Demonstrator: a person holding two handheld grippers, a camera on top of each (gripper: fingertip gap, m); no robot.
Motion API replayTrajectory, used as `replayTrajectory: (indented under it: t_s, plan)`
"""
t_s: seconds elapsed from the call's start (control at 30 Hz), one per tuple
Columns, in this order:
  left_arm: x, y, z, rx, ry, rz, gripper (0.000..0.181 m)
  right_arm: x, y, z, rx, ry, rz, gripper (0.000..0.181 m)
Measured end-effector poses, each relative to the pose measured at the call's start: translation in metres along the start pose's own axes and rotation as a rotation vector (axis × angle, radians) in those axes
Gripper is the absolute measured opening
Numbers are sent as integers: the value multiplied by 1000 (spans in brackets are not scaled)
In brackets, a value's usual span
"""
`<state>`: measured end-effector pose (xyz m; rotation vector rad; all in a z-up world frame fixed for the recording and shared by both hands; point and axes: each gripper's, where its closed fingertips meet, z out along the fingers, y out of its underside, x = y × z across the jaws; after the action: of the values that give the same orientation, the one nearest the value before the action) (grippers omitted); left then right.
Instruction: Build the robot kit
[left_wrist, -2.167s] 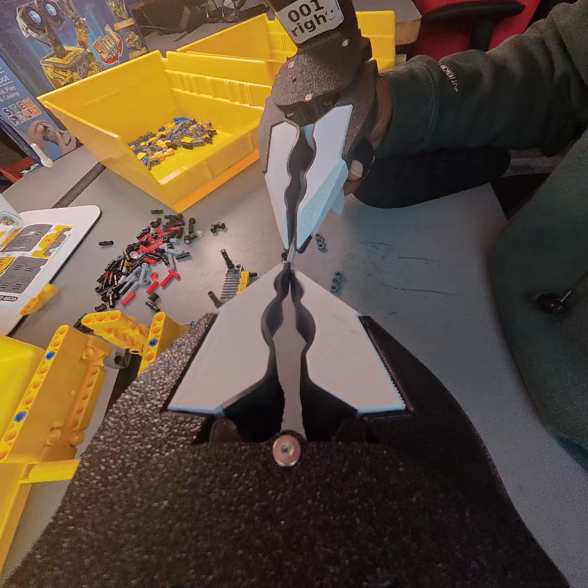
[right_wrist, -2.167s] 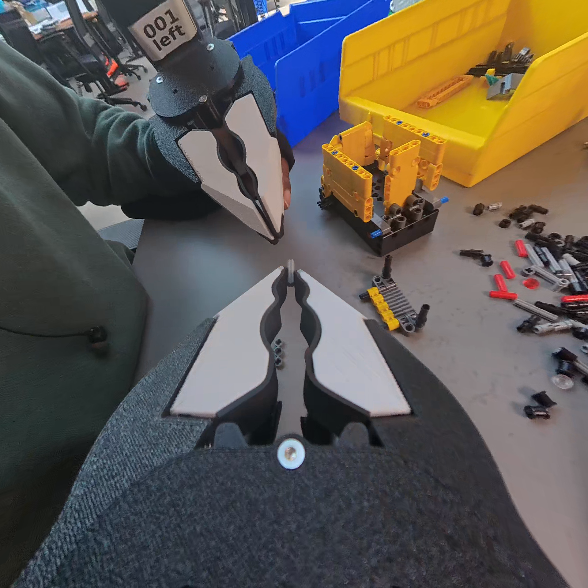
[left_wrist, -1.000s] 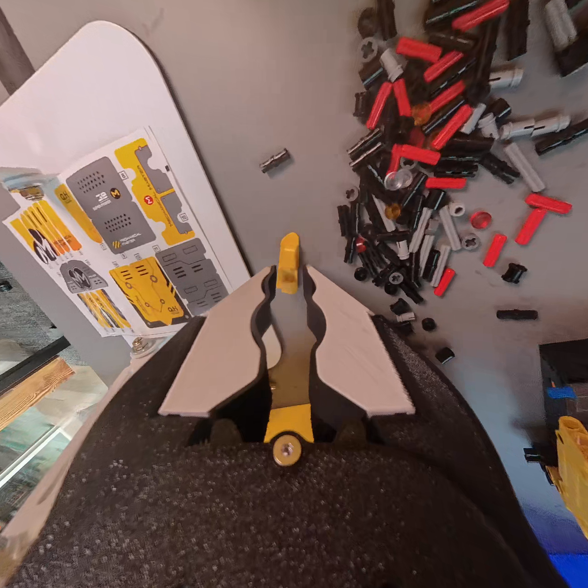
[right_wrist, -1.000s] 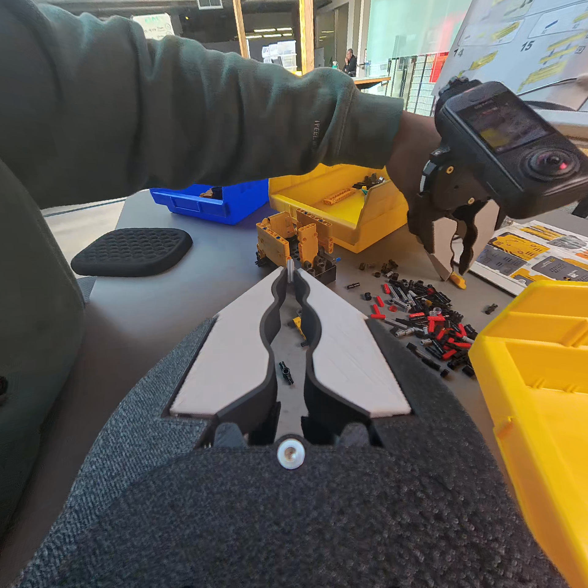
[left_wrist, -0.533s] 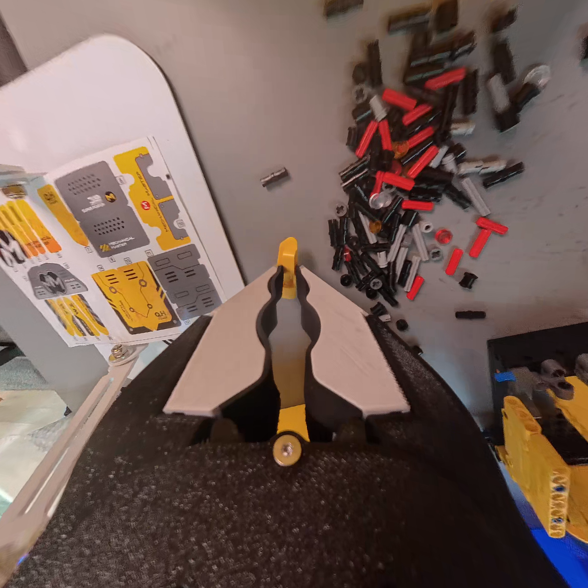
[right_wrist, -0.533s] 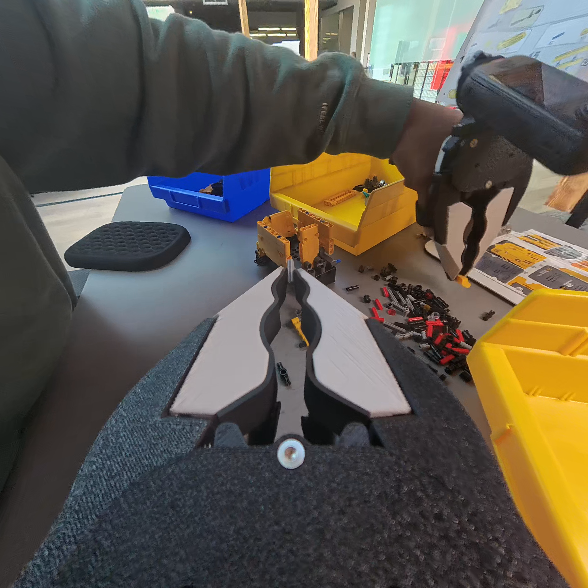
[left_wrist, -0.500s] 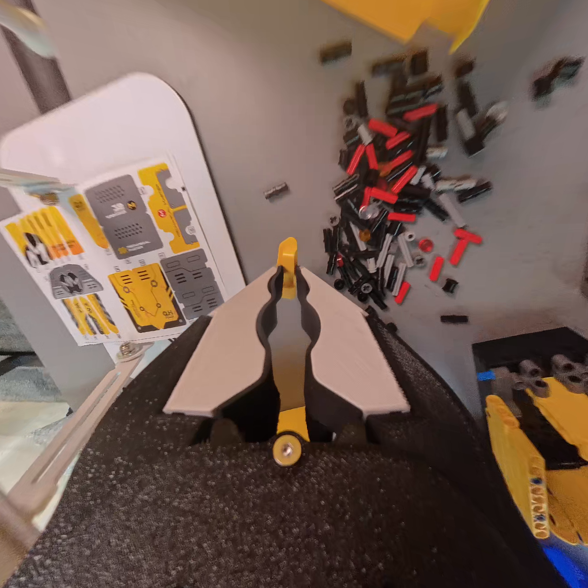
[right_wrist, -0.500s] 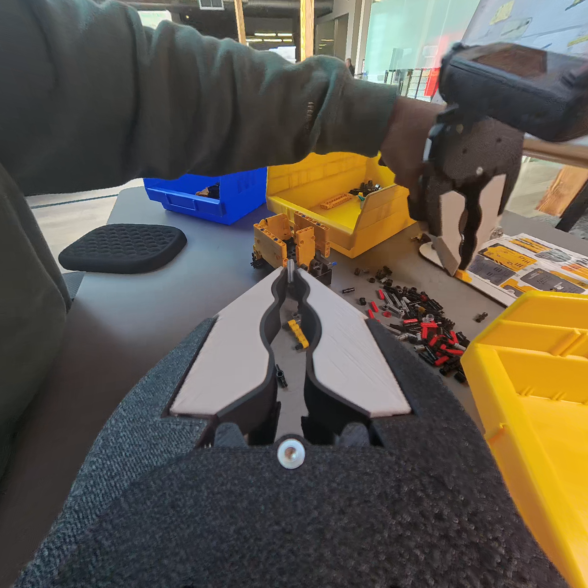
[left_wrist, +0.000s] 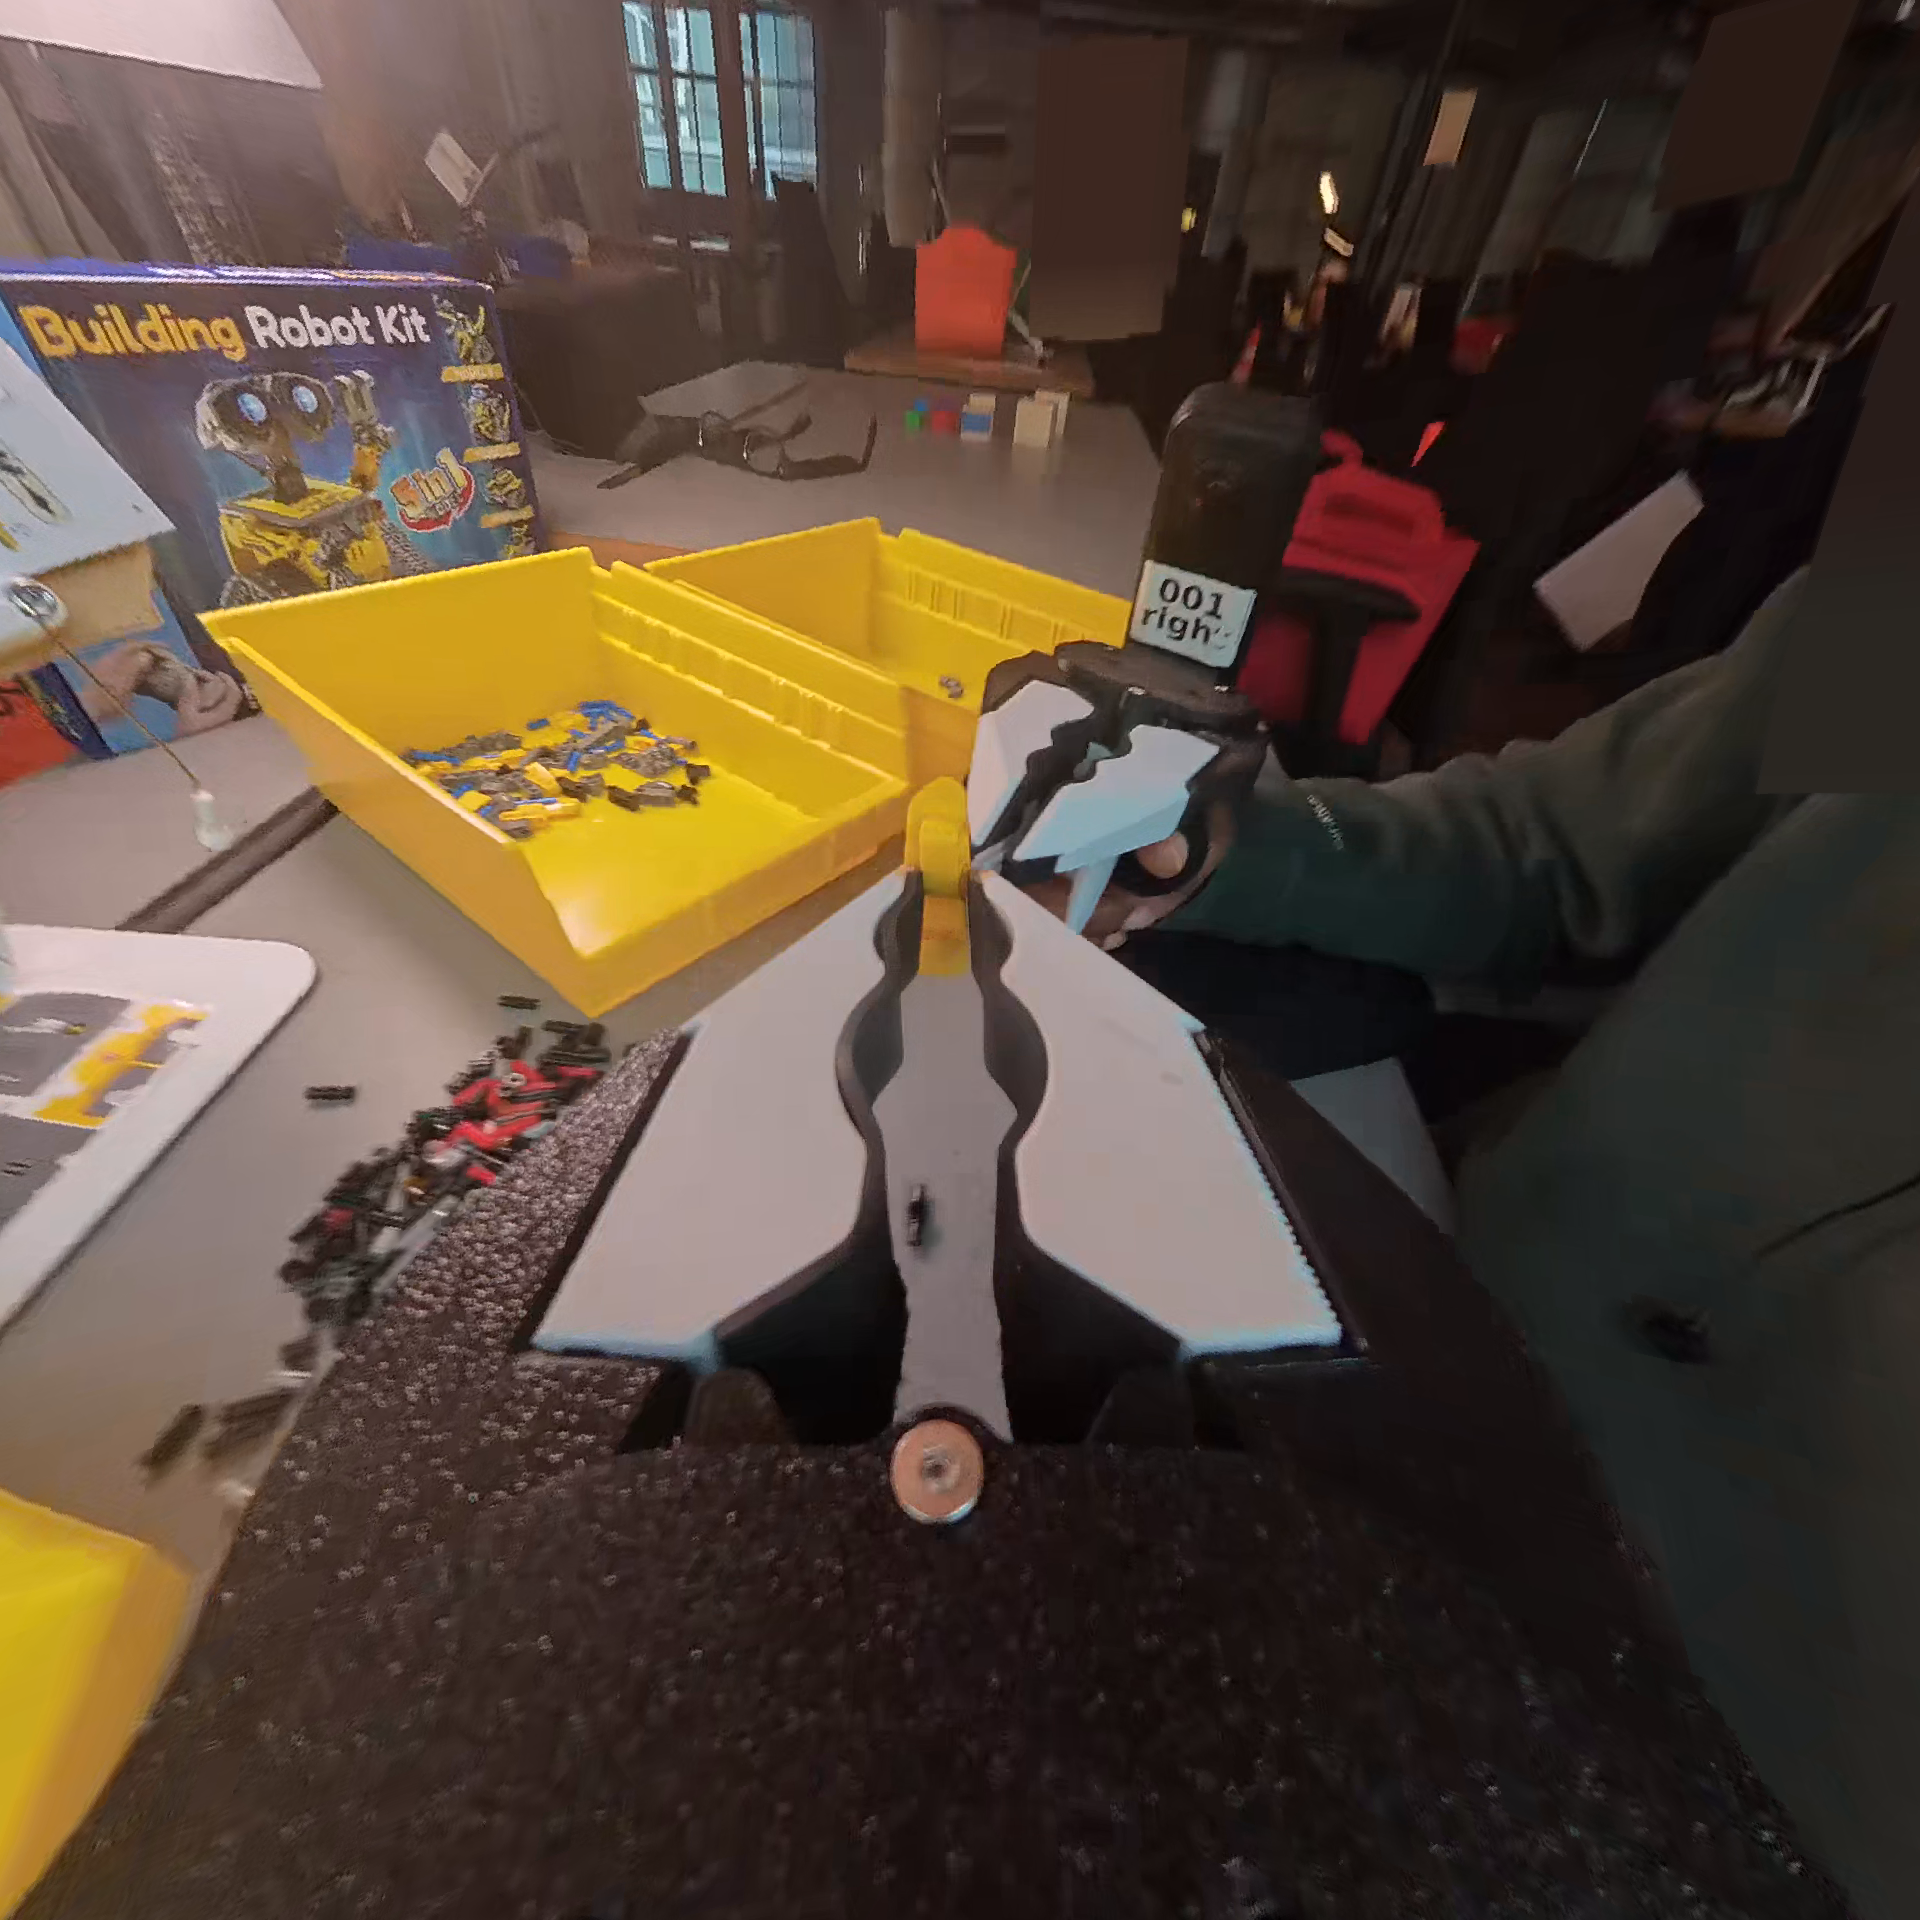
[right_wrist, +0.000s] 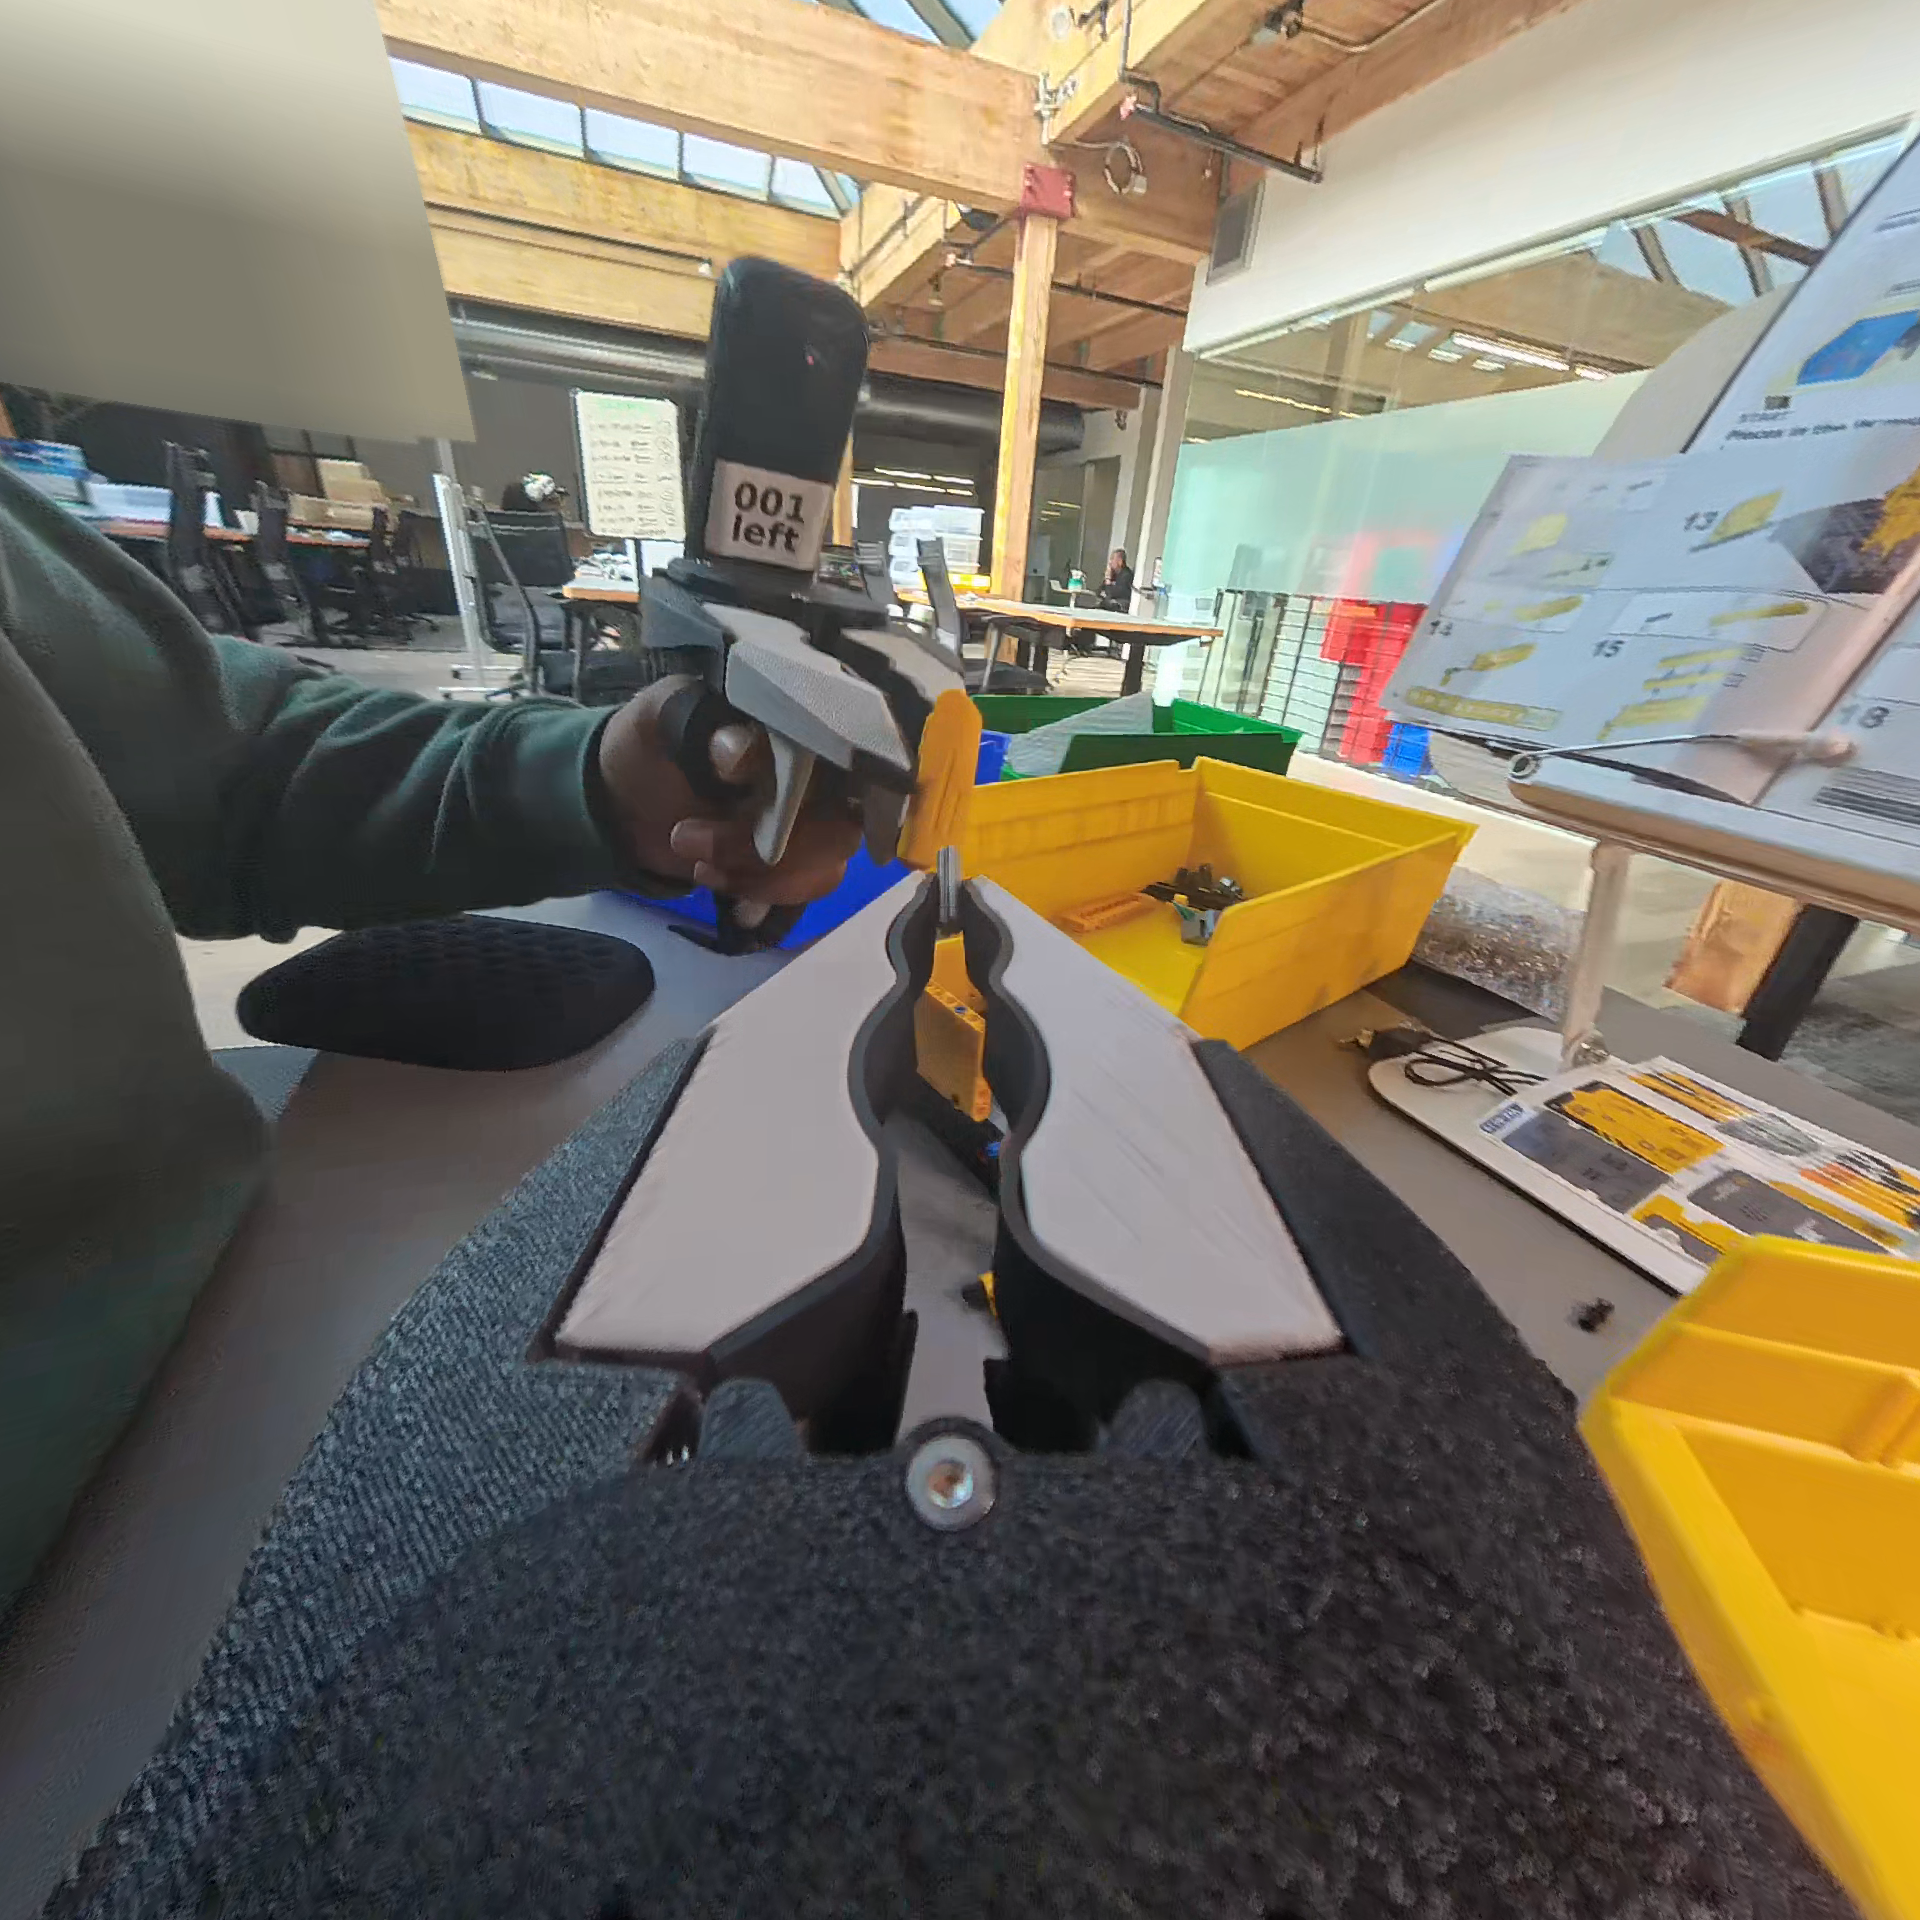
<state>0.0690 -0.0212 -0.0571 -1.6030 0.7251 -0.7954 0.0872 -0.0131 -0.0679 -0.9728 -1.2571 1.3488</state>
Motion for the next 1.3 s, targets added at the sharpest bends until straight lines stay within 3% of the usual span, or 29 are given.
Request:
replayTrajectory:
  t_s: [0.17,0.47,0.53,0.7,0.83,1.03,1.13,1.3]
  plan:
    - [20,29,-10,121,43,-225,7,-24,12,15,-36,-89,6,3]
    - [18,77,-11,56,171,-490,6,-40,59,26,-238,-197,20,3]
    - [17,88,-10,-12,158,-485,6,-39,66,26,-269,-194,13,3]
    - [8,140,-14,-341,21,-494,6,-32,73,23,-305,-183,31,3]
    - [0,166,-24,-500,-78,-481,6,-24,87,21,-370,-151,17,3]
    - [-1,173,-29,-568,-87,-417,23,-22,97,20,-422,-135,6,3]
    - [4,166,-37,-596,-42,-262,25,-18,96,19,-418,-119,11,3]
    - [2,187,-51,-757,-64,-83,26,-12,93,16,-415,-95,16,3]
